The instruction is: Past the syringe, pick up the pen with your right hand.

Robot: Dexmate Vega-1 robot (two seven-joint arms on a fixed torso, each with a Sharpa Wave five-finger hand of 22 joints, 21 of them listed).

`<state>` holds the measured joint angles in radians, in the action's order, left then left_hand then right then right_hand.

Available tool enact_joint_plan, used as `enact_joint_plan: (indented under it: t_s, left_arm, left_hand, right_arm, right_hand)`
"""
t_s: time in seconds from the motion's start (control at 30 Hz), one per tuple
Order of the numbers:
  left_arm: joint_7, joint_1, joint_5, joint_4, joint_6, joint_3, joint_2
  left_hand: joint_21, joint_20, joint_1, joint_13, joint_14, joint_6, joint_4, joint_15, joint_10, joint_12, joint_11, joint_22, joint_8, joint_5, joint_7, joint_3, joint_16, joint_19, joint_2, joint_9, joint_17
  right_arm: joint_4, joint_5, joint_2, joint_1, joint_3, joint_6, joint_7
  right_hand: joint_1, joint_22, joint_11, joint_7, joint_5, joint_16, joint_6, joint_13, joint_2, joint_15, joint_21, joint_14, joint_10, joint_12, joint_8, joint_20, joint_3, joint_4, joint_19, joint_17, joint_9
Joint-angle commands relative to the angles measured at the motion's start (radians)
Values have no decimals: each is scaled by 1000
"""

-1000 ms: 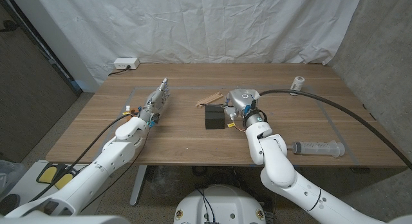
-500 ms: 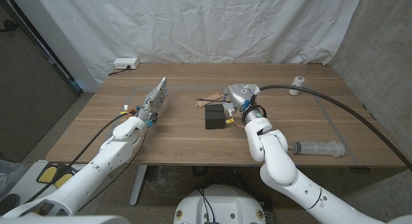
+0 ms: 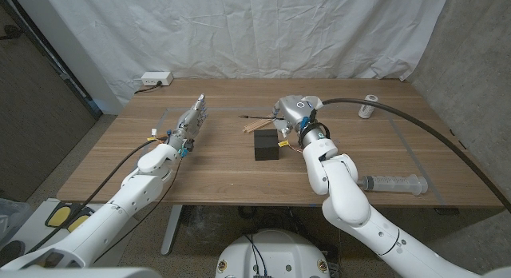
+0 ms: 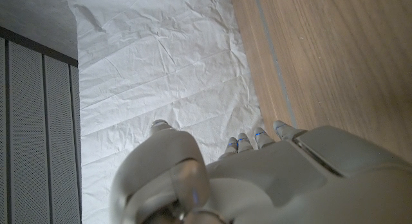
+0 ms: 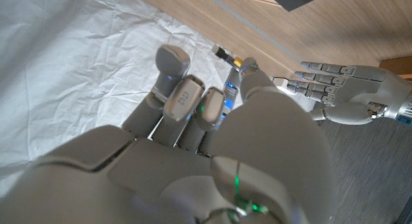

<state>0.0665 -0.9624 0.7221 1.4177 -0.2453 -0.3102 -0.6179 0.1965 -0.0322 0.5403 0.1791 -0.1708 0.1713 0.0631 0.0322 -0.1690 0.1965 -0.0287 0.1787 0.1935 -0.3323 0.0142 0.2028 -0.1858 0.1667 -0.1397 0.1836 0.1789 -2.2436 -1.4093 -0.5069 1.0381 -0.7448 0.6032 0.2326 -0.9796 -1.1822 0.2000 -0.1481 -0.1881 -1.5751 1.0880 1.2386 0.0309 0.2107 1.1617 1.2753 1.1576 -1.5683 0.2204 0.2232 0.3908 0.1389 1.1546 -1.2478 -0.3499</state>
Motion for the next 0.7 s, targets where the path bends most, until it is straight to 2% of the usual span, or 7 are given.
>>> enact_joint_plan:
  t_s: [0.03, 0.7]
  left_arm:
    - [-1, -3, 1, 7, 4, 4, -6]
    - [-10, -4, 7, 21, 19, 9, -10]
  left_hand:
    - [3, -13, 9, 5, -75, 76, 3, 2, -76, 2, 7, 2, -2, 1, 7, 6, 0, 81, 0, 4, 3]
    - [3, -14, 11, 5, -77, 75, 3, -1, -76, 2, 17, 3, -1, 3, 5, 7, 0, 83, -1, 4, 3]
  right_arm:
    - [-33, -27, 15, -14, 22, -38, 27]
    - [-52, -13, 34, -53, 53, -94, 65]
  right_hand:
    - [0, 0, 1, -54, -6, -1, 60, 3, -7, -1, 8, 9, 9, -1, 39, -1, 8, -3, 1, -1, -58]
    - [3, -2, 1, -55, -5, 0, 64, 3, -6, -1, 12, 10, 11, -1, 40, 0, 13, -3, 4, -1, -61]
